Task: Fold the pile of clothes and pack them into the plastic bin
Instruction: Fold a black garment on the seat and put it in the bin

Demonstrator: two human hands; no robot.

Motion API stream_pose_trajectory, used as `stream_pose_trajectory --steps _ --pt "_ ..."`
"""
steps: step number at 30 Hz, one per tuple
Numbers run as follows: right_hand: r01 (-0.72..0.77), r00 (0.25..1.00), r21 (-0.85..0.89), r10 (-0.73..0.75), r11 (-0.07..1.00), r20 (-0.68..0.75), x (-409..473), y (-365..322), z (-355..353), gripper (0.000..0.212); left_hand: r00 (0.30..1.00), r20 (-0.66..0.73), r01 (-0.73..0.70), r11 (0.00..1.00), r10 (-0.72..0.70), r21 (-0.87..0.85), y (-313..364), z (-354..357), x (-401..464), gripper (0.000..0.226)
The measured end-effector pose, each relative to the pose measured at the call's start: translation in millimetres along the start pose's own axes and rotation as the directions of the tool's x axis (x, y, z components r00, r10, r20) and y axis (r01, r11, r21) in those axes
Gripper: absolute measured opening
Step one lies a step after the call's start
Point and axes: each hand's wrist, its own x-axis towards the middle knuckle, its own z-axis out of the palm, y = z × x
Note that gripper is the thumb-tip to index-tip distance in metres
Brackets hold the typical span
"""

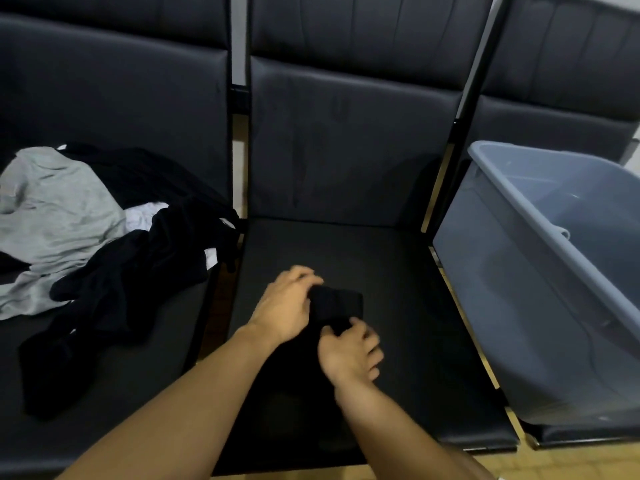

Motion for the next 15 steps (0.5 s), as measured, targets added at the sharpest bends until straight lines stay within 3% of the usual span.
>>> stream_pose_trajectory --steps 2,4,6,8,12,15 --pt "-0.021 0.997 0.040 0.025 0.999 -0.077 21 2 -16 0.060 0.933 -0.117 0.336 0.941 -0.339 -0.047 5 -10 -3 0.044" --pt "-0.071 0.995 0.041 0.074 0.997 -0.062 44 6 -20 0.066 0.774 0.059 0.633 0.771 -0.631 -0.065 9 -15 -5 0.063" --pt "-0.095 0.995 0.038 0.096 0.995 -0.017 58 9 -15 0.071 0.666 0.235 0.733 0.680 -0.707 -0.032 12 -10 -8 0.078" --pt "-0.083 0.997 0.028 0.083 0.996 -0.001 60 10 -9 0.065 0.674 0.280 0.716 0.697 -0.683 -0.024 16 -1 -10 0.076" --pt "-0.008 1.000 0.011 0.008 1.000 -0.029 54 12 -8 0.040 0.769 0.274 0.604 0.797 -0.577 -0.014 28 11 -16 0.048" --pt "0.068 0.994 0.025 -0.066 0.997 -0.085 50 11 -27 0.030 0.800 0.281 0.580 0.803 -0.530 -0.137 35 9 -16 0.041"
